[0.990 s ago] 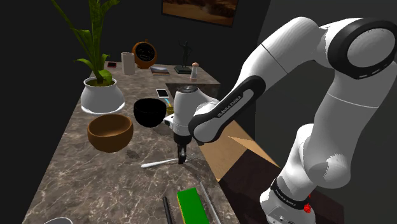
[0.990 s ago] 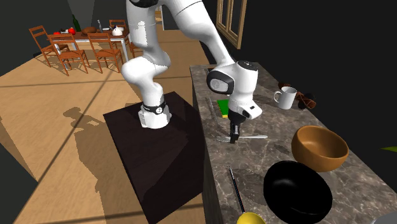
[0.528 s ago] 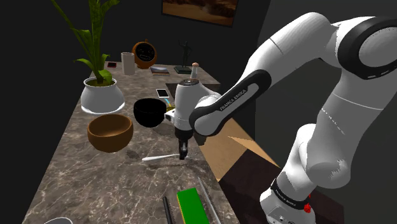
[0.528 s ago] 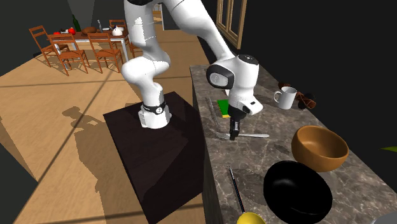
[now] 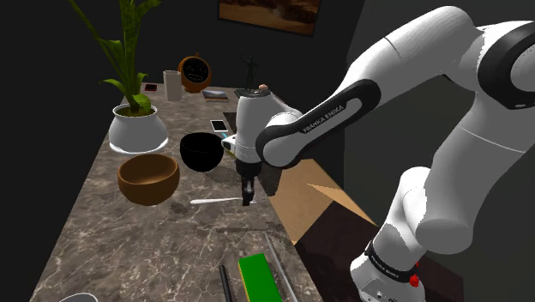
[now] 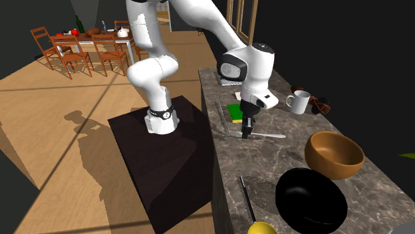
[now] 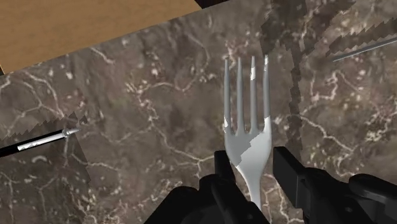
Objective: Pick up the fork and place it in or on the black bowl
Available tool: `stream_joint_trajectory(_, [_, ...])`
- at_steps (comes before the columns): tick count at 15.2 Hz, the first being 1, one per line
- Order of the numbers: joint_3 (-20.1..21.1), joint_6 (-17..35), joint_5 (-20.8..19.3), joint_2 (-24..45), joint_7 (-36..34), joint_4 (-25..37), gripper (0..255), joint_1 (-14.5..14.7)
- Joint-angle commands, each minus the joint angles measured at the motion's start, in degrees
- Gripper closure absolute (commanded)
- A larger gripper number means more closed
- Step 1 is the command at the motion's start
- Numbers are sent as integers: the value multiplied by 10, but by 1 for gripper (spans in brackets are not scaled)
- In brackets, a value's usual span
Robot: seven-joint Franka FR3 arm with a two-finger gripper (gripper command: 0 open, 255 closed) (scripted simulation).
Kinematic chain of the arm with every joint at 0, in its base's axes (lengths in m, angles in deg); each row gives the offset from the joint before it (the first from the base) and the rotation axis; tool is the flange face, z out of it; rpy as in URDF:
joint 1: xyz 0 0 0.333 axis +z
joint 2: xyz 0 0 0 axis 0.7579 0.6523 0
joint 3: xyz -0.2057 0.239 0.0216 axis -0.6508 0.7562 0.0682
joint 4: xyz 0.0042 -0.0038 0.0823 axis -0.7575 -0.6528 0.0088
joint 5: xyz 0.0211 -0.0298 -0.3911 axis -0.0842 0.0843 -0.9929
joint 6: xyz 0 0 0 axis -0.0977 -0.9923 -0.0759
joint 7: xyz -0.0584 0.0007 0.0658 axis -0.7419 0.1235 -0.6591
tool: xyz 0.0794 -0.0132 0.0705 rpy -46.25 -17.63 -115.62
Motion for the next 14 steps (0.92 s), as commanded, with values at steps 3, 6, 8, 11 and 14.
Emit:
stream_joint_trajectory(3, [-1,-33,5,-24,6,9,255,0])
stream_joint_trajectory(6, [-2,-58,8,-40,8,18,255,0])
stream_joint_trajectory(8, [-2,-75,9,-49,10,25,255,1])
stream_joint_trajectory(11, [-3,-99,11,-63,12,37,255,1])
stream_joint_trajectory(14, [-3,-124,13,-75,14,49,255,1])
